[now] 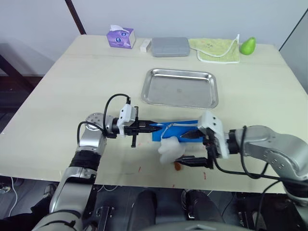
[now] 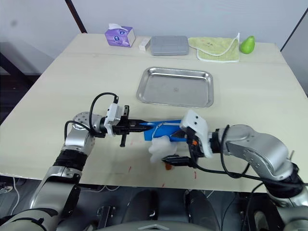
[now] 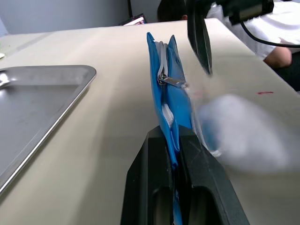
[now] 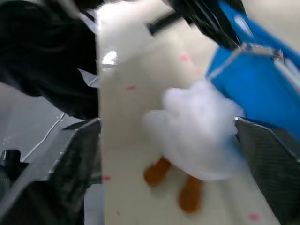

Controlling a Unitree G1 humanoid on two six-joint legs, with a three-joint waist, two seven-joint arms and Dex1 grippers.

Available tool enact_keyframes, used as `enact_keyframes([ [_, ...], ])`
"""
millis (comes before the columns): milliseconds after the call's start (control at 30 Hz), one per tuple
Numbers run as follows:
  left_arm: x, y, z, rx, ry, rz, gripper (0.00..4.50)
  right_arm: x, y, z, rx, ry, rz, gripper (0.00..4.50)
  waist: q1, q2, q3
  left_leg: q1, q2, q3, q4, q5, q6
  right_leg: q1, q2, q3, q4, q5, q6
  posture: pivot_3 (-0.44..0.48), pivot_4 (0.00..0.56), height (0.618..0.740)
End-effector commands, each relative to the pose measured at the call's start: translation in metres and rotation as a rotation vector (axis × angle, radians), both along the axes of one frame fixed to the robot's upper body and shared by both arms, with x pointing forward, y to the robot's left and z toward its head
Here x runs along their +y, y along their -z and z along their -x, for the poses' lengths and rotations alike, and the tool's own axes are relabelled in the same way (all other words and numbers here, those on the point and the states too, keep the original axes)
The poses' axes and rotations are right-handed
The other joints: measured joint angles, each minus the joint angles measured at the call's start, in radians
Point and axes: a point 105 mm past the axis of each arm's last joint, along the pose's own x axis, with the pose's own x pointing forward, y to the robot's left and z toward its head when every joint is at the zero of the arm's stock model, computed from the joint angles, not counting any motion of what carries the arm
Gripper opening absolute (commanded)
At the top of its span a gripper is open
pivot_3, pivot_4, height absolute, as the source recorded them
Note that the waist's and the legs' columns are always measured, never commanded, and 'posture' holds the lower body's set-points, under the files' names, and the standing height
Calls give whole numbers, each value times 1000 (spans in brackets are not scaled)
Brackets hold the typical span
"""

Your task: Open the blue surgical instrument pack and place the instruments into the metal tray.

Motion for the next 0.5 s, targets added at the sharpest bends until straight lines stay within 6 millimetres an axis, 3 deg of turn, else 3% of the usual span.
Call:
enact_keyframes([
  [33,0,11,7,39,33,-48,0,-9,-30,5,-256,-26,-106,4479,-1,0,0,0,0,-1,0,0,0,0,0,0,0,0,0,0,150,740],
  [100,0,11,8,39,36,-48,0,-21,-35,3,-337,49,-121,4479,-1,0,0,1,0,-1,0,0,0,1,0,-1,1,0,0,0,150,740],
  [200,0,11,9,36,39,-49,0,-44,-42,7,-271,87,-203,4479,0,0,0,1,0,-2,0,0,0,2,0,-1,1,0,0,0,150,740],
  [500,8,12,9,30,22,-59,0,-134,-49,30,-270,260,-56,4479,2,1,-1,3,-1,-3,0,0,0,5,0,-1,0,0,0,0,150,740],
])
